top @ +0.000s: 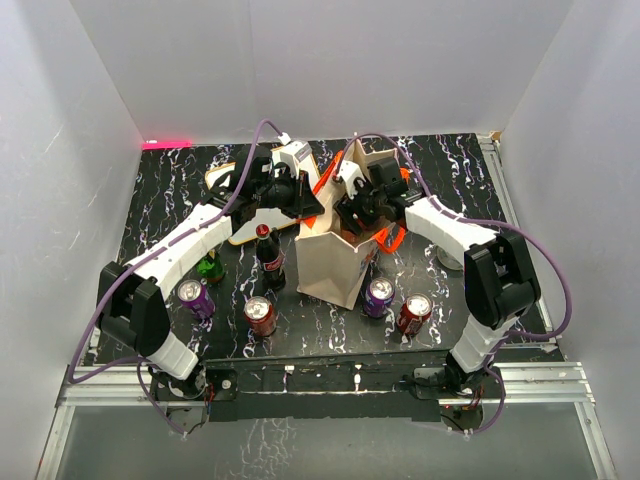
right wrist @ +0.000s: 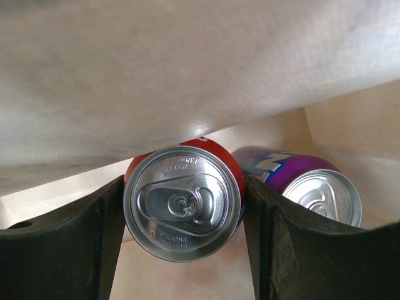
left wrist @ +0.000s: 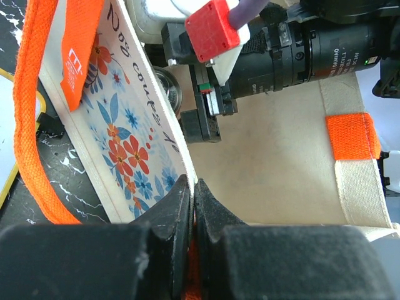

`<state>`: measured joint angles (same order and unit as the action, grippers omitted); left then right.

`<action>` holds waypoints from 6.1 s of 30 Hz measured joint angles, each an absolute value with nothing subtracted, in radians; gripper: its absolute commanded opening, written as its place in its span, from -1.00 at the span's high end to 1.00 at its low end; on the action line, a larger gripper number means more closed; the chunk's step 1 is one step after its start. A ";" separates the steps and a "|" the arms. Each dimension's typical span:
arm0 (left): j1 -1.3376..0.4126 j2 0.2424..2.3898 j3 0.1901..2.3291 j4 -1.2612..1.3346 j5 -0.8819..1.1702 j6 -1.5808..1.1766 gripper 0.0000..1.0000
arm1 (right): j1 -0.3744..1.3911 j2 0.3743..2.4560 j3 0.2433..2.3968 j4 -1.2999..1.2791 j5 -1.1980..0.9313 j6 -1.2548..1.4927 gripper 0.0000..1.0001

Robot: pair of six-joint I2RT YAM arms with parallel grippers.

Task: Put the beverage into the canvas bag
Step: Place the drink in the canvas bag, then pick up the drink from the center of the board.

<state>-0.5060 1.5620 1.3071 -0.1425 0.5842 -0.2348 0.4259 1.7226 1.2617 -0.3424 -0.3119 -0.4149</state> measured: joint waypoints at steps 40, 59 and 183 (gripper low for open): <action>-0.506 1.557 1.302 -0.141 0.584 -0.224 1.00 | 0.399 1.789 1.270 -0.288 -0.286 -0.410 0.10; -0.506 1.556 1.296 -0.134 0.585 -0.224 1.00 | 0.398 1.798 1.311 -0.356 -0.279 -0.408 -0.53; -0.506 1.555 1.309 -0.165 0.565 -0.190 1.00 | 0.524 1.070 0.709 -0.632 -0.462 -0.661 -0.04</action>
<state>-0.5060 1.5547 1.3094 -0.1646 0.5652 -0.1902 0.5236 1.0702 0.7094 -0.6315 -0.4618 -0.6609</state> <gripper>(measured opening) 0.031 0.692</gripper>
